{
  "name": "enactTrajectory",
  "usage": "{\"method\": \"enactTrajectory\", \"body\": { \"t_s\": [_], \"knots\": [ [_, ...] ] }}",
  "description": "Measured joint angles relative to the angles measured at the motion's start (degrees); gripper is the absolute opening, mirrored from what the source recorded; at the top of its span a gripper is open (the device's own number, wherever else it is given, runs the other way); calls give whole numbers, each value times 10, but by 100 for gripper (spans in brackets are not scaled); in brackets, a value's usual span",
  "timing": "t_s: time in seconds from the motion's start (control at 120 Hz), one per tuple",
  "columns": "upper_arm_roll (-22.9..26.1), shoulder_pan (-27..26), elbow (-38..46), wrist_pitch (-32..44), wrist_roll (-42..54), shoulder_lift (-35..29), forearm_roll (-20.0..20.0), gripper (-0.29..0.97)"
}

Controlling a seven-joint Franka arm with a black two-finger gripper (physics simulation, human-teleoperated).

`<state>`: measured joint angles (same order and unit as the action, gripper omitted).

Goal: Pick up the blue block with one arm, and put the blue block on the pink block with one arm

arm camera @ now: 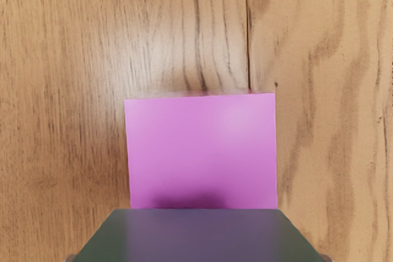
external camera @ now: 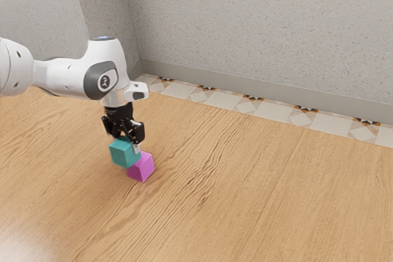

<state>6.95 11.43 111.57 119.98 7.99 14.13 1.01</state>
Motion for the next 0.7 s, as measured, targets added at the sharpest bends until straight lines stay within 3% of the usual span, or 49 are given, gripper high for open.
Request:
{"method": "enactTrajectory", "body": {
  "t_s": [0.7],
  "knots": [
    [-3, -3, -49, 17, -7, 40, -1, 39]
  ]
}}
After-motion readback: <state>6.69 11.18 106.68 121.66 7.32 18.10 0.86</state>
